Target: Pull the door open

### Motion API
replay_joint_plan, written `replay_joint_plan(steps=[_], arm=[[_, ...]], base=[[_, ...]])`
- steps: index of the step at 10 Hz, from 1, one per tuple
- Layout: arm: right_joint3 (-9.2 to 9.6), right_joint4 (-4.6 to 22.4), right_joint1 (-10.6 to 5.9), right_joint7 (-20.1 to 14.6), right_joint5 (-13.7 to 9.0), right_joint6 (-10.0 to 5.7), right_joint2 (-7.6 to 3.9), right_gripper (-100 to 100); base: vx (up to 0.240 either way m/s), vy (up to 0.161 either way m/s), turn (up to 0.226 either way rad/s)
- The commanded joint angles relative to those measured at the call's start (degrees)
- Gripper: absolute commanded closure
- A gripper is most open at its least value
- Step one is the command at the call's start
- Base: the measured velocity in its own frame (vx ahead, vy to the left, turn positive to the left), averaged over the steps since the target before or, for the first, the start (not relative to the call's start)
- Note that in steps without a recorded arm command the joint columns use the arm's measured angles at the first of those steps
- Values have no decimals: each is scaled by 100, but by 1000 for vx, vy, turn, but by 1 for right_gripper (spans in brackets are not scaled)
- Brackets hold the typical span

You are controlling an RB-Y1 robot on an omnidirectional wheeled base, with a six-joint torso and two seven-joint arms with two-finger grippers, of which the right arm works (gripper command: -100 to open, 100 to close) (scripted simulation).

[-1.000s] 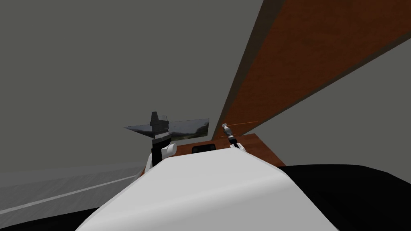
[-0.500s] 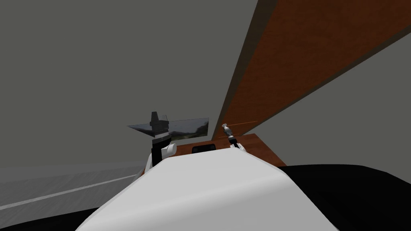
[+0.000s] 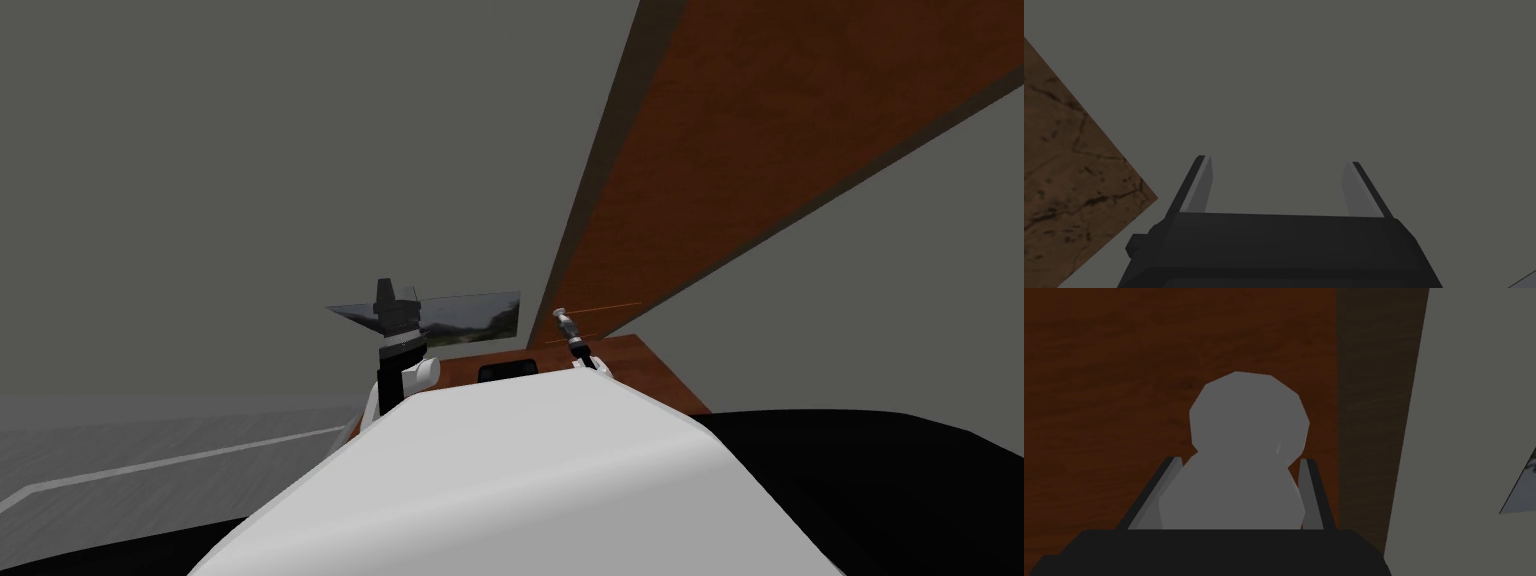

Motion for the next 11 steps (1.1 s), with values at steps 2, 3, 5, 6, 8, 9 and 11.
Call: replay_joint_plan(steps=[2,3,5,6,8,9,11], arm=[[92,-15,3,-437,-121,15,26,100],[92,-15,3,-507,-121,15,26,100],[153,1,-21,-874,-250,24,21,100],[153,1,-21,-927,-250,24,21,100],[216,17,-47,-1275,-383,34,16,100],[216,17,-47,-1354,-383,34,16,100],[254,27,-63,-1583,-464,40,12,100]], base=[[-52,-16,44],[-37,-11,20],[-42,-16,44],[-33,-16,30],[-47,-15,48],[-41,-14,26],[-36,-20,36]])
